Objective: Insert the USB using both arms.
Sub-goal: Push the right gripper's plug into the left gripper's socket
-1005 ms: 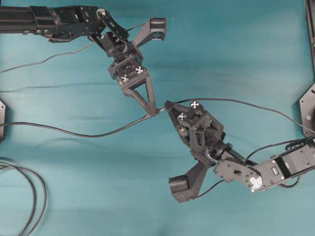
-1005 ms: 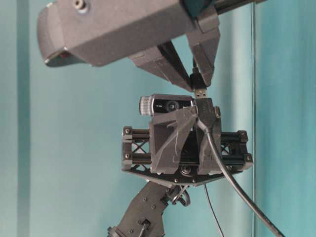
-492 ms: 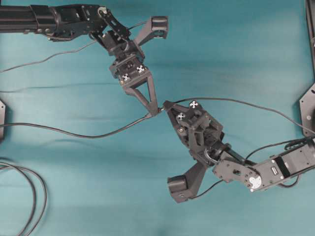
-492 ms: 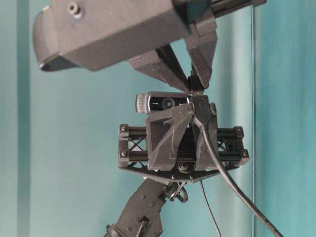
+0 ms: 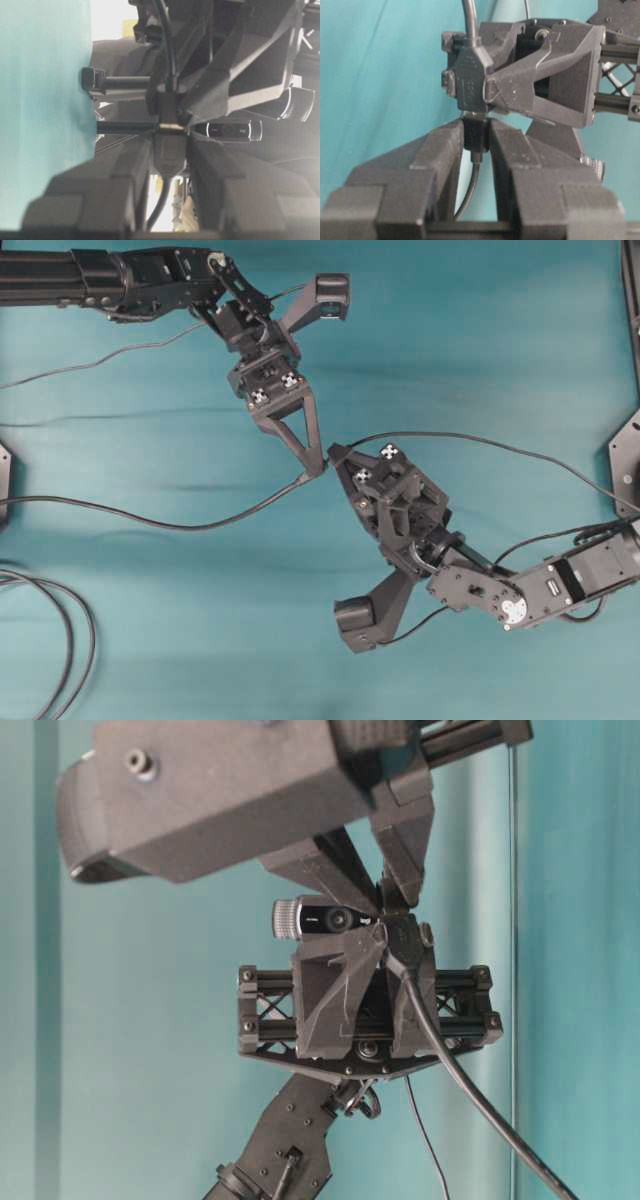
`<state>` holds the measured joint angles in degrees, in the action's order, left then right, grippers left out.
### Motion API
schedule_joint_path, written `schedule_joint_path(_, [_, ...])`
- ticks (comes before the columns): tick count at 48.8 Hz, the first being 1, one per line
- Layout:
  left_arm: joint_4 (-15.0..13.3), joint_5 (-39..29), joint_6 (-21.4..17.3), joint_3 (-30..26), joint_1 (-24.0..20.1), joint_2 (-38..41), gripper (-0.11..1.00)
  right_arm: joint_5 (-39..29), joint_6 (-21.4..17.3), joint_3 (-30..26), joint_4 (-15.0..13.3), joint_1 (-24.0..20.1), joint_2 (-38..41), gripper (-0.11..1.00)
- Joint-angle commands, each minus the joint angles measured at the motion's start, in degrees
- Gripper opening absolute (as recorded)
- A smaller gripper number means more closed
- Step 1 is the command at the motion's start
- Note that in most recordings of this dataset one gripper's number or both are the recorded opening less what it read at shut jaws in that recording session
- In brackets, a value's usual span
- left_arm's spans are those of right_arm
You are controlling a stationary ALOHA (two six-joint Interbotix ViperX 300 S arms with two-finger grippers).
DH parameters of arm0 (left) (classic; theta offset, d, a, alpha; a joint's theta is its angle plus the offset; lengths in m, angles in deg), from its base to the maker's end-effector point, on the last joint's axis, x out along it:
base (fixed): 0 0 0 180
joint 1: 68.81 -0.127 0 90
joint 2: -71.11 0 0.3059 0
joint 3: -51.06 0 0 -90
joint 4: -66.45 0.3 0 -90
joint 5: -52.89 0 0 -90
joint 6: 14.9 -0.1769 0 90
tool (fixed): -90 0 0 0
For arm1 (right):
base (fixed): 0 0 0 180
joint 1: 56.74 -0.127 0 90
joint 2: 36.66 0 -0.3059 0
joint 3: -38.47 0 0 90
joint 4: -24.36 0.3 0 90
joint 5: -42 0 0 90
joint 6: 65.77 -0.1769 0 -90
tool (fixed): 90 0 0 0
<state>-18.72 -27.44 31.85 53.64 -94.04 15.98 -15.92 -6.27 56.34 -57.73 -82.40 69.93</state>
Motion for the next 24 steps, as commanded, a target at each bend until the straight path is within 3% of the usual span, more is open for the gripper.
schedule_joint_path(1, [0.18,0.18,-0.26,-1.76,-0.26,-0.70,0.22,1.49,-0.18,-2.02,-0.62,-0.44,-0.53,0.20])
schedule_joint_path(24, [0.53,0.97,-0.35,-2.11,-0.97,-0.70,0.22,2.37,0.00,-2.20,-0.62,-0.97,-0.53,0.20])
